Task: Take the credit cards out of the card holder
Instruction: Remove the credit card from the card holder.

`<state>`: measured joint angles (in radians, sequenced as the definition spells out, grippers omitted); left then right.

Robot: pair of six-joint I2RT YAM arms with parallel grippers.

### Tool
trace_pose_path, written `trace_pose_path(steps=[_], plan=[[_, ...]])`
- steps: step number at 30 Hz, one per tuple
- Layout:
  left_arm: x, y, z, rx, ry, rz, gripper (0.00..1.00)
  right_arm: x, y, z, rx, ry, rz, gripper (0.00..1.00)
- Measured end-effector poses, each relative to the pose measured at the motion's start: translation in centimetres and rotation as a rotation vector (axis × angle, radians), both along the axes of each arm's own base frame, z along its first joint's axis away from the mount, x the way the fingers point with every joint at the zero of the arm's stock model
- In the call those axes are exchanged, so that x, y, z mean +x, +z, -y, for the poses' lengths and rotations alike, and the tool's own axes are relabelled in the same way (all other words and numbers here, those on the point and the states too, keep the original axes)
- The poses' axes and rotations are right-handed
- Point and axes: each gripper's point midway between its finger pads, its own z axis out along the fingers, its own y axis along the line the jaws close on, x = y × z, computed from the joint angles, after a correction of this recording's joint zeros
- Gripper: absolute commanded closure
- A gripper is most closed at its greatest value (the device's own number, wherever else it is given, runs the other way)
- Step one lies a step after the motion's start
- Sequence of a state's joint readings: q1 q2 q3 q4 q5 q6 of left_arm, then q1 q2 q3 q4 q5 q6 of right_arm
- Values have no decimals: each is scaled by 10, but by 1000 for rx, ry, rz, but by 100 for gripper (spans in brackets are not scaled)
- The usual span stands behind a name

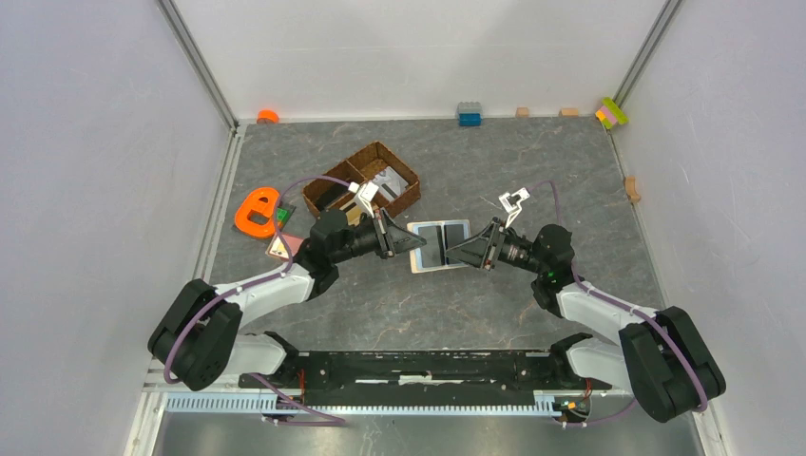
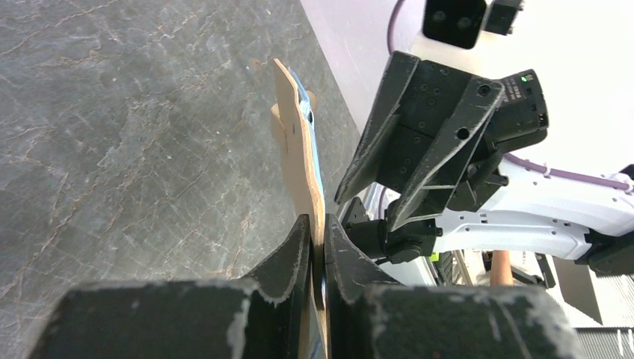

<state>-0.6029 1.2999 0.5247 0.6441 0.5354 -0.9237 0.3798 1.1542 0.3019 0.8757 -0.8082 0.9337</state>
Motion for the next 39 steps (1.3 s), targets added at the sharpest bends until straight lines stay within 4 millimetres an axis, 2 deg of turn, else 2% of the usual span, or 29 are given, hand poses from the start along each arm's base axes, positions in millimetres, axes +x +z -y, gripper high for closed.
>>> trace_pose_path(steps=[8, 14, 28, 30, 35, 39], plan=[[-3, 7, 3, -24, -20, 20, 98, -1, -10, 0, -21, 3, -29, 51], [-3, 9, 3, -28, -21, 22, 98, -1, -19, 0, -42, 4, -58, 51], [-7, 13, 11, -88, -77, 1, 98, -5, -3, -3, 4, 38, -18, 56], [-8, 15, 12, -96, -81, 0, 98, -6, -1, -3, 11, 42, -13, 58], [-10, 23, 12, -125, -100, 15, 98, -10, 8, -3, 73, 53, -13, 77], [-12, 29, 13, -149, -115, 29, 98, -17, 16, -2, 147, 75, -35, 83]])
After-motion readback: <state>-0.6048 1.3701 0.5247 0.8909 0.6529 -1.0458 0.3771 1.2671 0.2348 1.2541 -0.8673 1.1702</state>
